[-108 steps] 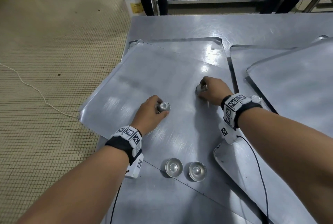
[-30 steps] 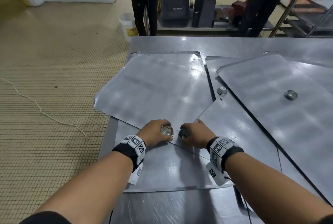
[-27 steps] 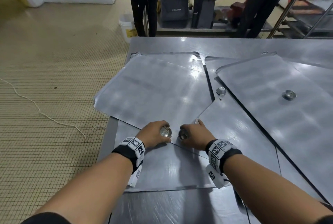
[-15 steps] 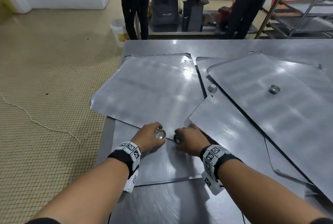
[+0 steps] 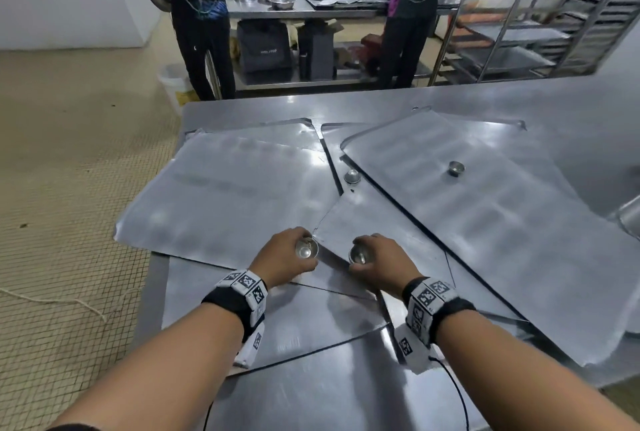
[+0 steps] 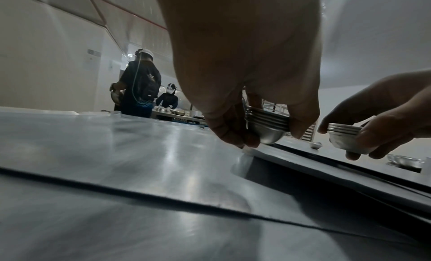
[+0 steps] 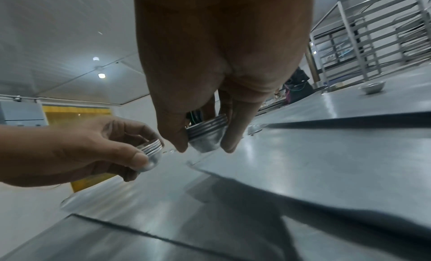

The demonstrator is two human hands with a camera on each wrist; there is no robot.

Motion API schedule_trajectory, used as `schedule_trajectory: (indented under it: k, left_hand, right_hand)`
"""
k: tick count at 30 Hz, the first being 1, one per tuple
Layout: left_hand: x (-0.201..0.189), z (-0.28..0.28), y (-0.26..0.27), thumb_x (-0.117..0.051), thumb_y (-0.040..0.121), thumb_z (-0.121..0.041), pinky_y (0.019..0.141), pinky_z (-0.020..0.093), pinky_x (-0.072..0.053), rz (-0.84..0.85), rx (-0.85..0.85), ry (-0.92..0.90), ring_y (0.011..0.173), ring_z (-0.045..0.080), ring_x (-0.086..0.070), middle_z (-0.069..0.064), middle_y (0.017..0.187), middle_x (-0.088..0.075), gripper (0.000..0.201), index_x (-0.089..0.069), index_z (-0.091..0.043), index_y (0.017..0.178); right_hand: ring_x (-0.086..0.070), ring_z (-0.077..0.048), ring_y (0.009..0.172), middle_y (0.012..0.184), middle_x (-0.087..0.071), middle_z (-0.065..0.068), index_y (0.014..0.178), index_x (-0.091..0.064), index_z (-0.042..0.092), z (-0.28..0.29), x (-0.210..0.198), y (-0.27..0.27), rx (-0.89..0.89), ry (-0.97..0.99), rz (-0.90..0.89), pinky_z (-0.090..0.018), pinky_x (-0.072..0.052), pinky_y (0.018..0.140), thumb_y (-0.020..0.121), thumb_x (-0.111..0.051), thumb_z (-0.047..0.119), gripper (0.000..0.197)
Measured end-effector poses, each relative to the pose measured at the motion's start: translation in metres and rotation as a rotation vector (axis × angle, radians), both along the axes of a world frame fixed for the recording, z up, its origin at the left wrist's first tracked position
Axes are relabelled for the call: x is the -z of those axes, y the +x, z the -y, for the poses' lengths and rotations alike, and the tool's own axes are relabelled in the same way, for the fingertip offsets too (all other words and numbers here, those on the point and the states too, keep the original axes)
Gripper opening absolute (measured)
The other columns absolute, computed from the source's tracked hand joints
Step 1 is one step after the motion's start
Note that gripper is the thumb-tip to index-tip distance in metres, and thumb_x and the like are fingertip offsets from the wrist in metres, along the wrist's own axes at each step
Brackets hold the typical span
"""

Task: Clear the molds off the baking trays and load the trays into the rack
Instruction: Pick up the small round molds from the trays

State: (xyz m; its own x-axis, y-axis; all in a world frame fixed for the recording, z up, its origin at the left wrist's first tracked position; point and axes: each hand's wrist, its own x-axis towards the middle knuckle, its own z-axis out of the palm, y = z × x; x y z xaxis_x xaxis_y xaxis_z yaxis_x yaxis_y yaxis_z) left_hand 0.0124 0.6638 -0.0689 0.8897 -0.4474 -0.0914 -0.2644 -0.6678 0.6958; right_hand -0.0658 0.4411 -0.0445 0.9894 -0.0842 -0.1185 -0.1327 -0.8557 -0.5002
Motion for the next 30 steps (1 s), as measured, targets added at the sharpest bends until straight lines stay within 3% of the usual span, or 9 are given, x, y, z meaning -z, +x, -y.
schedule_trajectory:
  k: [5,8,10,13,16,19,21,24,30]
  left_hand:
    - [-0.008,0.056,-0.004,-0.08,0.071,-0.036,0.083,0.031,-0.054,-0.008,0.034,-0.024,0.093,0.013,-0.064,-0.007,0.103,-0.068,0.043,-0.064,-0.027,0.11]
    - [-0.01,0.098,-0.01,-0.08,0.072,-0.034,0.082,0.026,-0.05,0.011,0.044,-0.022,0.095,0.013,-0.064,-0.007,0.104,-0.067,0.043,-0.064,-0.025,0.111]
    - [-0.011,0.127,-0.015,-0.081,0.073,-0.032,0.082,0.024,-0.048,0.007,0.041,-0.022,0.096,0.012,-0.063,-0.007,0.105,-0.068,0.044,-0.064,-0.024,0.112]
    - [-0.009,0.169,-0.023,-0.081,0.071,-0.037,0.086,0.031,-0.053,-0.023,0.032,-0.01,0.095,0.012,-0.064,-0.008,0.105,-0.068,0.047,-0.063,-0.027,0.113]
    - [-0.005,0.208,-0.029,-0.081,0.071,-0.038,0.087,0.031,-0.053,-0.025,0.015,0.008,0.095,0.011,-0.064,-0.009,0.106,-0.068,0.049,-0.062,-0.028,0.115]
    - [-0.002,0.24,-0.036,-0.082,0.073,-0.036,0.082,0.024,-0.051,-0.026,-0.004,0.014,0.095,0.011,-0.064,-0.008,0.107,-0.068,0.049,-0.062,-0.026,0.117]
    - [0.001,0.257,-0.04,-0.082,0.074,-0.035,0.079,0.02,-0.049,-0.035,-0.026,0.022,0.095,0.01,-0.064,-0.007,0.108,-0.068,0.049,-0.062,-0.025,0.117]
    - [0.003,0.278,-0.048,-0.082,0.075,-0.034,0.085,0.026,-0.051,-0.038,-0.07,0.049,0.098,0.014,-0.065,-0.006,0.109,-0.068,0.049,-0.063,-0.024,0.118]
    - [0.015,0.291,-0.062,-0.08,0.074,-0.039,0.083,0.031,-0.053,-0.076,-0.155,0.065,0.096,0.018,-0.065,-0.004,0.109,-0.067,0.059,-0.053,-0.029,0.125]
  right_hand:
    - [-0.061,-0.025,0.102,0.11,-0.062,-0.005,0.119,-0.068,0.018,0.059,-0.005,-0.012,0.063,0.03,0.01,-0.029,-0.045,0.082,0.078,-0.076,0.03,0.043]
    - [-0.06,-0.026,0.104,0.114,-0.061,-0.006,0.122,-0.066,0.019,0.1,-0.005,-0.017,0.075,0.03,-0.001,-0.033,-0.048,0.086,0.08,-0.074,0.032,0.044]
    - [-0.06,-0.026,0.103,0.113,-0.06,-0.006,0.12,-0.067,0.019,0.128,-0.004,-0.021,0.071,0.022,-0.004,-0.033,-0.048,0.086,0.082,-0.072,0.032,0.041]
    - [-0.061,-0.025,0.099,0.106,-0.06,-0.003,0.112,-0.069,0.021,0.172,-0.001,-0.026,0.073,0.041,-0.001,-0.029,-0.044,0.08,0.082,-0.071,0.031,0.032]
    - [-0.06,-0.024,0.103,0.113,-0.06,-0.004,0.124,-0.065,0.02,0.213,0.002,-0.028,0.049,0.057,-0.016,-0.028,-0.043,0.084,0.084,-0.071,0.031,0.042]
    - [-0.059,-0.024,0.109,0.118,-0.061,-0.004,0.129,-0.063,0.02,0.25,0.005,-0.027,0.019,0.067,-0.026,-0.027,-0.042,0.089,0.085,-0.07,0.031,0.045]
    - [-0.058,-0.024,0.113,0.123,-0.06,-0.005,0.134,-0.059,0.02,0.27,0.007,-0.026,-0.007,0.067,-0.046,-0.029,-0.043,0.094,0.086,-0.07,0.033,0.05]
    - [-0.056,-0.023,0.119,0.13,-0.059,-0.005,0.141,-0.053,0.019,0.292,0.011,-0.024,-0.041,0.072,-0.073,-0.029,-0.042,0.098,0.087,-0.07,0.032,0.058]
    - [-0.059,-0.02,0.113,0.128,-0.062,-0.004,0.136,-0.056,0.02,0.31,0.018,-0.011,-0.103,0.064,-0.089,-0.025,-0.044,0.091,0.086,-0.07,0.031,0.053]
